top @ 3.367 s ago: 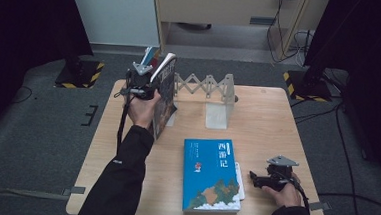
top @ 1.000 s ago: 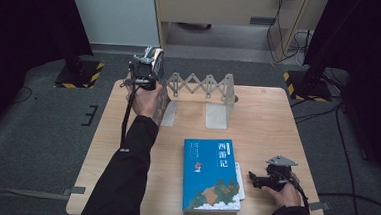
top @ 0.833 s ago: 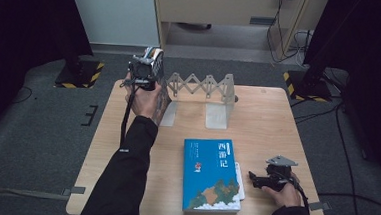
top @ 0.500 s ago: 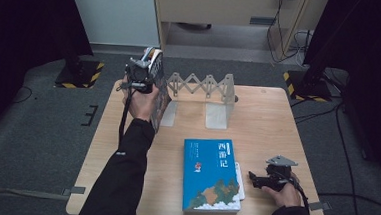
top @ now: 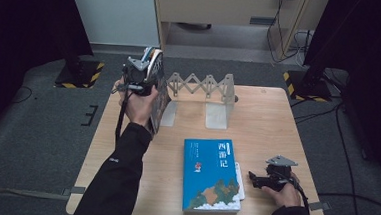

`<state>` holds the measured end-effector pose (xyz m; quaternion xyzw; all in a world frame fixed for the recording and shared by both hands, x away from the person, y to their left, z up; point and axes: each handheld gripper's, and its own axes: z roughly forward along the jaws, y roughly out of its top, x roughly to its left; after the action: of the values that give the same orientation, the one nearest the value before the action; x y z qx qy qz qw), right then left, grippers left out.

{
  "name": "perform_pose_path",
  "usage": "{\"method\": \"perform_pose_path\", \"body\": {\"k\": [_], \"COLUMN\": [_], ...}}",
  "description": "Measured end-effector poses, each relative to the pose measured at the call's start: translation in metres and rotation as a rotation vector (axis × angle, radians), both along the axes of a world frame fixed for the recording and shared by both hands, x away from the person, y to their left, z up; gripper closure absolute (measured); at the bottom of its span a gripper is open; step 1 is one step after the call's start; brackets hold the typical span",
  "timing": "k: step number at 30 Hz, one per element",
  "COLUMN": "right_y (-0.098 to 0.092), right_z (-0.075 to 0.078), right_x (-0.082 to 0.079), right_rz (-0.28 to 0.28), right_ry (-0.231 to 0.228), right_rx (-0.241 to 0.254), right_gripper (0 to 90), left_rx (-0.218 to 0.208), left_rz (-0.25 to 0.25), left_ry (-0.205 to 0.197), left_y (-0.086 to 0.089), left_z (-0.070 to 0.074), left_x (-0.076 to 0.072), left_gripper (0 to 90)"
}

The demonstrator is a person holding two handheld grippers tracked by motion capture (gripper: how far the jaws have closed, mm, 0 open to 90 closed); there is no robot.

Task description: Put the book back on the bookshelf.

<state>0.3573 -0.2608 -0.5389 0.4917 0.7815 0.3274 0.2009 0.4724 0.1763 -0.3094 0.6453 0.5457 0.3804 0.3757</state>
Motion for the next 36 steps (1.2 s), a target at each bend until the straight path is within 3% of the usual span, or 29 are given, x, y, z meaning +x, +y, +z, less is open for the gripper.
{"method": "perform_pose_path", "body": {"k": [4,7,14,18,22,28,33,36], "right_y": [0.000,0.000,0.000,0.000,0.000,-0.001,-0.001,-0.001], "right_z": [0.000,0.000,0.000,0.000,0.000,0.000,0.000,0.000], "right_x": [0.000,0.000,0.000,0.000,0.001,0.002,0.002,0.002], "right_rz": [0.000,0.000,-0.003,-0.002,0.012,-0.004,-0.008,-0.011], "right_ry": [0.000,0.000,0.000,0.001,0.007,0.004,0.007,0.008], "right_rx": [0.000,-0.001,0.001,0.001,-0.001,0.000,-0.003,-0.002], "right_gripper": [3.2,3.2,3.0,2.9,0.8,0.7,0.7,1.1], "left_rx": [-0.025,-0.077,-0.151,-0.162,-0.195,-0.187,-0.205,-0.187], "left_rz": [-0.024,-0.078,-0.181,-0.219,-0.266,-0.306,-0.338,-0.345], "left_ry": [-0.028,-0.043,-0.087,-0.109,-0.112,-0.118,-0.082,-0.051], "left_y": [0.007,0.012,0.016,0.018,0.020,0.024,0.029,0.031], "left_z": [0.009,0.015,0.026,0.026,0.021,0.009,-0.014,-0.029], "left_x": [-0.011,-0.019,-0.040,-0.053,-0.067,-0.089,-0.104,-0.108], "left_gripper": [59.0,56.8,52.5,48.1,45.5,41.0,37.0,33.9]}}
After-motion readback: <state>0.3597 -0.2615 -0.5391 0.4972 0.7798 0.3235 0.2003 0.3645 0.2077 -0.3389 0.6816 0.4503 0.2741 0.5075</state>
